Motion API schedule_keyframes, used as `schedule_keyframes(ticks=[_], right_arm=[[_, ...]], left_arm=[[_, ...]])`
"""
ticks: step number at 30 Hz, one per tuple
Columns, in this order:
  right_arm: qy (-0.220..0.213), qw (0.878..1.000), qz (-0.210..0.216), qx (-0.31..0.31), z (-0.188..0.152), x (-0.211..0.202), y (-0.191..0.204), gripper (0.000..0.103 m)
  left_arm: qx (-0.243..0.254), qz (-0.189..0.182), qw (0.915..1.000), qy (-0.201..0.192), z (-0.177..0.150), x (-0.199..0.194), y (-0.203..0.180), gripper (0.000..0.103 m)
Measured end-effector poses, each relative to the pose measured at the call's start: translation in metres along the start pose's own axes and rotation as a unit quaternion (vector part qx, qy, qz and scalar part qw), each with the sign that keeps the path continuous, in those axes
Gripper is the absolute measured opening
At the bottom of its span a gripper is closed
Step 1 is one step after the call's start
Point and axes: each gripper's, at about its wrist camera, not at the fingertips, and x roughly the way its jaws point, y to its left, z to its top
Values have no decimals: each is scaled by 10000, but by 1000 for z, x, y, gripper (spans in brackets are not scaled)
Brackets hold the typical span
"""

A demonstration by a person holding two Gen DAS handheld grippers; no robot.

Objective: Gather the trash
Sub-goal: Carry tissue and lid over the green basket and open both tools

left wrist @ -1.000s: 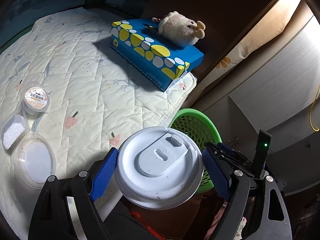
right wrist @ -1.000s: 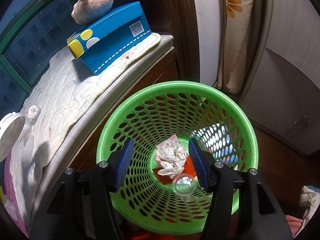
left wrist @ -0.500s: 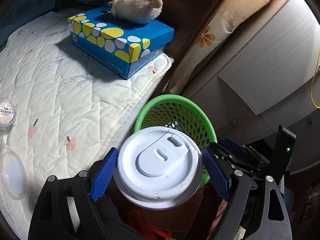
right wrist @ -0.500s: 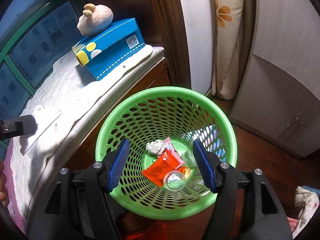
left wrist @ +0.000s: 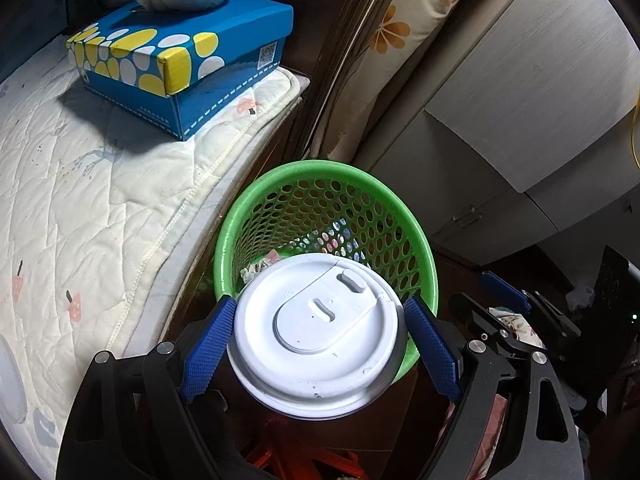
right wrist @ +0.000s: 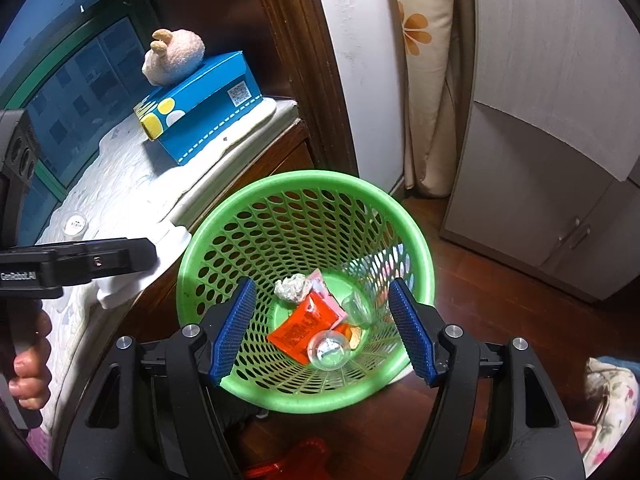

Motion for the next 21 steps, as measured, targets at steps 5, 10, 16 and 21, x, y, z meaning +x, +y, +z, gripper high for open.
schedule_keyframes(ticks=[5, 10, 16, 21], right_arm=[[16, 10000, 15, 42, -3, 0, -3, 69], [36, 10000, 35, 73, -3, 1, -4, 69], [42, 9999, 114, 47, -4, -1, 2, 69], [69, 9997, 202, -68, -4, 0, 16, 69]], left_arm=[[69, 4, 9999, 93, 4, 11, -4, 82], [22, -52, 9999, 120, 4, 15, -4, 83], [-18, -38, 10000, -19, -2, 1, 3, 83], [-75, 104, 9997, -226, -9, -22, 18, 83]])
